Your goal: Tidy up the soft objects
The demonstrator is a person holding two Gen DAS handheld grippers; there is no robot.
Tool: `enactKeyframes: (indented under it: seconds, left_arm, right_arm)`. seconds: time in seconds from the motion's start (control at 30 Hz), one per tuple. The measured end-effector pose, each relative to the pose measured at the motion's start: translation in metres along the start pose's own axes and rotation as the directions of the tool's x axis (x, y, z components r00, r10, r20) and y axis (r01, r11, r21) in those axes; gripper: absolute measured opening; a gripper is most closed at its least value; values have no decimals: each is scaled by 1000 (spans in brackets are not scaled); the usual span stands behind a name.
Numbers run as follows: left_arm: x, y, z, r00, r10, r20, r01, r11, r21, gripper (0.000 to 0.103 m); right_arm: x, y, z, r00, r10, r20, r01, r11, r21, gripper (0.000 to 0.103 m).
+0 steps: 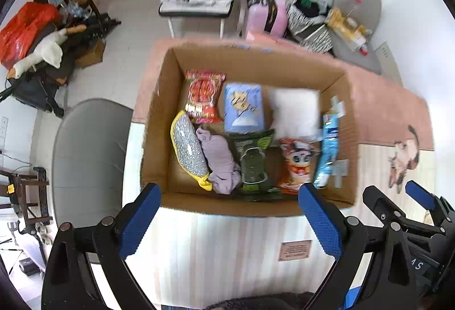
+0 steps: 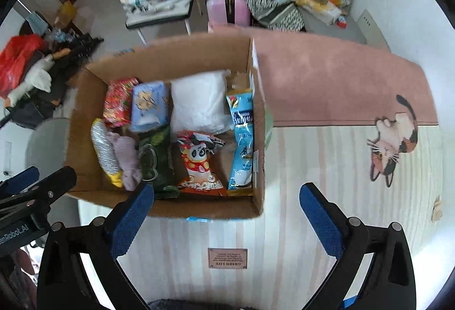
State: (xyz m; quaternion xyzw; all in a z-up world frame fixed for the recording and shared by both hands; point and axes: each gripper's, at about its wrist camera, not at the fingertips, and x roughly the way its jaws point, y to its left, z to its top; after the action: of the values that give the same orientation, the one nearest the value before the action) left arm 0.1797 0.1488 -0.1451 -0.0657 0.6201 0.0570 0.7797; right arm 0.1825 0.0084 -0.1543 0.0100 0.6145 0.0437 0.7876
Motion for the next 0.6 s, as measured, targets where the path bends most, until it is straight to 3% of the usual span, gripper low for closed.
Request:
enactKeyframes:
  seconds: [0.27,0.6]
  left_arm:
    - [-91,-12,-22,988,-1,151,-2,1000,21,99]
    - [-172,-21,-56,968,-35,247,25,999,42,99]
  right_arm:
    - [-102,-10,-19,988,16,154,-15,1000,-2,103]
    - [-196,-7,-53,967,51,248,-40,998,-49,103]
